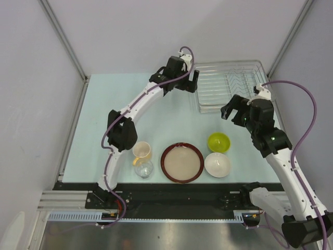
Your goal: Load the mixed dishes into the dish rack
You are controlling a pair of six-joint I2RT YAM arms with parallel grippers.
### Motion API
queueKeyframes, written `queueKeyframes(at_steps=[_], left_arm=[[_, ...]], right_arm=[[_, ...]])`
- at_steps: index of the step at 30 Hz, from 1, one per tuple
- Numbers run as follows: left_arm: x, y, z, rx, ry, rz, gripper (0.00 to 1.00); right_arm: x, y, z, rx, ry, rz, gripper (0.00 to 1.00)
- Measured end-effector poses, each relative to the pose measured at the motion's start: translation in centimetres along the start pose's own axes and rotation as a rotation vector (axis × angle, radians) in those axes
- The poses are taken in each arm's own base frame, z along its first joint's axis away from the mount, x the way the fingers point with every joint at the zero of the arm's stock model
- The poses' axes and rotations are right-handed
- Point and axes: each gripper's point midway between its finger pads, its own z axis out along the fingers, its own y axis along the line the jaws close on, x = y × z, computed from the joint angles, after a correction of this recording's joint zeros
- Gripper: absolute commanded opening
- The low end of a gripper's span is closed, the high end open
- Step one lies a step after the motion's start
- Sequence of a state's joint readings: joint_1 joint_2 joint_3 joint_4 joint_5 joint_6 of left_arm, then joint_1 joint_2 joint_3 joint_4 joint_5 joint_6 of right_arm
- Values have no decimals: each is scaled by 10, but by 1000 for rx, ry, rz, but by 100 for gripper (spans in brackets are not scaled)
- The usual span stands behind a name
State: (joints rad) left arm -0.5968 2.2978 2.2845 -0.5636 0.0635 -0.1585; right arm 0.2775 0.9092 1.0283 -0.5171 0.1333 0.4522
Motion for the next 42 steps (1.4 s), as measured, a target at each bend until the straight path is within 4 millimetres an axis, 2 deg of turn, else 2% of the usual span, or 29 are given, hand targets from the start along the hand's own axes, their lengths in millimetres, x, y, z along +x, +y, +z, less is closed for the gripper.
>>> queueKeyframes(at_steps=[6,10,15,19,22,29,36,42], left_arm=[[-12,-26,9,60,-68,-9,100],[-8,-34,22,66,-75,-4,99],[12,-28,44,18,-46,12,99],[31,-12,57,-76,-12,44,97],[38,-3,61,-136,-3,67,96],[41,1,64,-187,-5,112,92],[44,3,67,-218,-24,143,86],[50,13,58,-234,-20,138,79]], right_arm=[[15,8,7,-27,40,-13,100],[19,15,7,-49,49,-12,100],[20,23,4,-72,49,-11,100],[17,25,0,-82,38,-5,100],[10,29,-3,-93,24,-1,100],[-2,38,-10,-124,-2,17,100],[-5,39,-12,-129,-10,22,100],[-6,40,-11,-128,-10,22,100]])
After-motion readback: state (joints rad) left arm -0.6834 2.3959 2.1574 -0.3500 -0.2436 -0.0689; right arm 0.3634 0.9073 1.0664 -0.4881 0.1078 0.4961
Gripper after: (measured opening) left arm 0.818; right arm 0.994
